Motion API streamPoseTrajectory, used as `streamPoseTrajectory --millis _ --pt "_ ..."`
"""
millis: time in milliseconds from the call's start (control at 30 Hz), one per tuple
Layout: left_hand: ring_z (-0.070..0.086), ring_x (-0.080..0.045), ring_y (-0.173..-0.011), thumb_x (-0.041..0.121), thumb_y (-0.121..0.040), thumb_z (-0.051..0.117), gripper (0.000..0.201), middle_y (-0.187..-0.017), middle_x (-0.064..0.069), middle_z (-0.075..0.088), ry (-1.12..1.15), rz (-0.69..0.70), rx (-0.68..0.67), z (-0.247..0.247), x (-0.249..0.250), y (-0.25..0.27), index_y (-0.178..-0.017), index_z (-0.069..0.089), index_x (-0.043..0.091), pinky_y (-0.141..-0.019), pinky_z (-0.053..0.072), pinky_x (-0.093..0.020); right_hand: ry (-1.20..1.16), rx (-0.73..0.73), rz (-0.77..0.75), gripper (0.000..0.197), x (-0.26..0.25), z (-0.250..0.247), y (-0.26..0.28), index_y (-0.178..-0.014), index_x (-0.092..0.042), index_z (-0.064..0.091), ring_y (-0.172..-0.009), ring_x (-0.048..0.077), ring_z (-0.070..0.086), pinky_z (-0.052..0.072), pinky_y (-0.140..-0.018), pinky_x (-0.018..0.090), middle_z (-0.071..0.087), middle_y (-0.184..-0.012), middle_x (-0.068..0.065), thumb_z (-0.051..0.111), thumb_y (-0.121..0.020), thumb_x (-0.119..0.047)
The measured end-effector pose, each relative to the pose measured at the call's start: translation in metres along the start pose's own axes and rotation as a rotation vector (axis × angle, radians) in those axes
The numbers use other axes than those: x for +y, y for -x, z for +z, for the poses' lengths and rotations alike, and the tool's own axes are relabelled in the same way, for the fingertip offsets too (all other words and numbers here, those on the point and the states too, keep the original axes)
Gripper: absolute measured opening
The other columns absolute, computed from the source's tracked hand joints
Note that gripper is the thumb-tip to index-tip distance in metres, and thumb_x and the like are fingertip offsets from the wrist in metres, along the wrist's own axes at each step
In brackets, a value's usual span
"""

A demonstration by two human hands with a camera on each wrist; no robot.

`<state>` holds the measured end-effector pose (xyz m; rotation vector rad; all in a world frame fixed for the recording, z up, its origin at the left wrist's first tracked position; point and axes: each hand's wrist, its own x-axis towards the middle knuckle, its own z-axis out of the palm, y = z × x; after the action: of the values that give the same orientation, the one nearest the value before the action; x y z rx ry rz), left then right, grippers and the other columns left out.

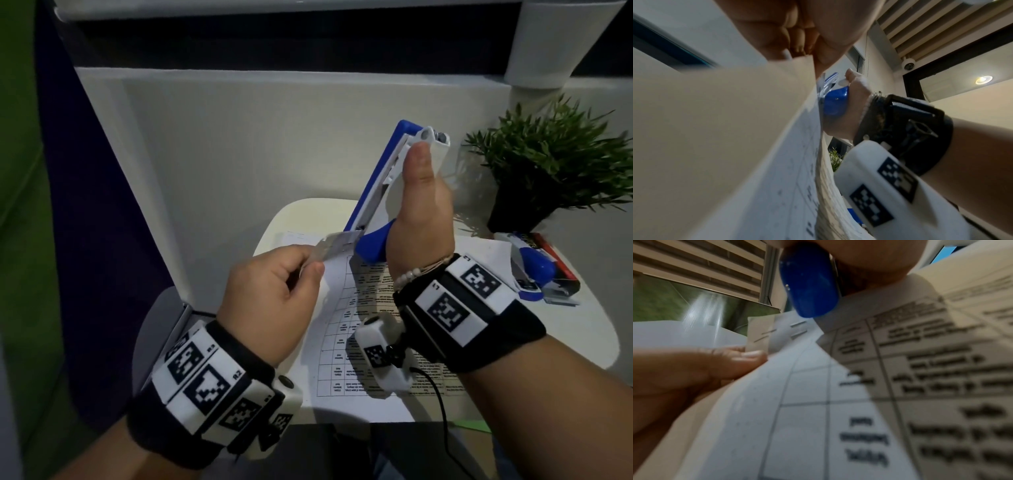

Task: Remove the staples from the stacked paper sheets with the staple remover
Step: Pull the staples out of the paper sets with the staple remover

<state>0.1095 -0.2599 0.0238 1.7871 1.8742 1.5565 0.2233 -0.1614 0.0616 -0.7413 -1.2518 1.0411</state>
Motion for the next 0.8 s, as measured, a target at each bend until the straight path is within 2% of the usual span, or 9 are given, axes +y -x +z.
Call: streamPoseTrajectory --millis 267,333,400,433,533,633,700,767,800 --pt "0.056 -0.013 -0.06 0.027 -0.081 0.055 0.017 -0.056 0.004 0.058 0.017 -0.019 -0.005 -0.001 -0.001 0.001 -0.084 0.071 0.023 -0.05 0.044 -0.015 0.01 -0.078 -0.018 0.035 -0.001 0.004 -0.002 -0.069 -0.018 0.045 -0.046 0.003 0.047 0.041 -0.047 0.015 0.048 -0.048 -0.012 0.041 -0.083 -0.05" --pt "0.059 -0.016 -0.061 0.027 -0.083 0.055 0.014 -0.065 0.001 0.064 0.051 -0.07 -0.012 0.001 -0.005 0.001 -0.08 0.069 0.027 -0.057 0.051 -0.026 -0.006 -0.1 0.055 0.042 0.004 0.005 -0.003 -0.075 -0.021 0.05 -0.058 0.01 0.053 0.049 -0.059 0.023 0.052 -0.059 -0.011 0.045 -0.078 -0.062" --pt "0.063 -0.021 -0.066 0.024 -0.084 0.058 0.016 -0.07 -0.004 0.067 0.089 -0.15 -0.009 0.004 -0.015 -0.002 -0.076 0.067 0.034 -0.065 0.055 -0.041 -0.058 -0.087 0.136 0.053 0.006 0.005 -0.004 -0.091 -0.025 0.056 -0.083 0.019 0.06 0.053 -0.086 0.04 0.059 -0.083 -0.004 0.047 -0.068 -0.072" --pt "0.064 -0.024 -0.068 0.023 -0.084 0.06 0.02 -0.07 -0.005 0.068 0.093 -0.194 -0.003 0.005 -0.022 -0.005 -0.074 0.066 0.039 -0.068 0.055 -0.044 -0.08 -0.034 0.164 0.061 0.007 0.003 -0.006 -0.106 -0.027 0.057 -0.097 0.021 0.061 0.047 -0.097 0.045 0.061 -0.097 -0.002 0.047 -0.068 -0.073" --pt "0.067 -0.026 -0.074 0.017 -0.085 0.062 0.027 -0.073 -0.004 0.069 0.085 -0.336 0.027 0.005 -0.041 -0.014 -0.072 0.064 0.041 -0.075 0.056 -0.045 -0.142 0.166 0.192 0.068 0.012 -0.013 -0.014 -0.136 -0.026 0.042 -0.11 0.01 0.057 0.036 -0.108 0.042 0.059 -0.119 -0.009 0.042 -0.083 -0.067" --pt "0.068 -0.019 -0.078 0.011 -0.088 0.059 0.026 -0.083 0.004 0.07 0.058 -0.428 0.044 0.002 -0.058 -0.019 -0.093 0.066 0.036 -0.08 0.056 -0.042 -0.027 0.223 0.318 0.093 0.028 -0.035 -0.012 -0.136 -0.026 0.045 -0.11 0.018 0.059 0.042 -0.104 0.048 0.06 -0.121 -0.004 0.048 -0.063 -0.084" --pt "0.068 -0.012 -0.079 0.009 -0.089 0.057 0.036 -0.088 0.011 0.07 0.064 -0.413 0.019 -0.001 -0.063 -0.02 -0.095 0.064 0.044 -0.083 0.055 -0.035 0.09 0.197 0.47 0.117 0.047 -0.05 -0.003 -0.139 -0.021 0.041 -0.109 0.021 0.058 0.043 -0.103 0.051 0.057 -0.122 0.0 0.046 -0.047 -0.093" --pt "0.065 0.002 -0.08 0.002 -0.087 0.058 0.049 -0.091 0.019 0.067 0.04 -0.293 -0.032 -0.003 -0.063 -0.017 -0.088 0.064 0.051 -0.086 0.051 -0.021 0.13 0.195 0.618 0.117 0.064 -0.064 0.007 -0.136 -0.017 0.043 -0.101 0.024 0.059 0.046 -0.098 0.047 0.057 -0.115 0.002 0.043 -0.048 -0.095" --pt "0.061 0.011 -0.083 -0.002 -0.085 0.059 0.051 -0.093 0.025 0.064 -0.002 -0.21 -0.08 -0.003 -0.064 -0.014 -0.087 0.067 0.048 -0.086 0.046 -0.011 0.114 0.204 0.664 0.104 0.071 -0.07 0.01 -0.128 -0.015 0.048 -0.088 0.023 0.06 0.049 -0.091 0.044 0.058 -0.1 0.003 0.043 -0.058 -0.092"
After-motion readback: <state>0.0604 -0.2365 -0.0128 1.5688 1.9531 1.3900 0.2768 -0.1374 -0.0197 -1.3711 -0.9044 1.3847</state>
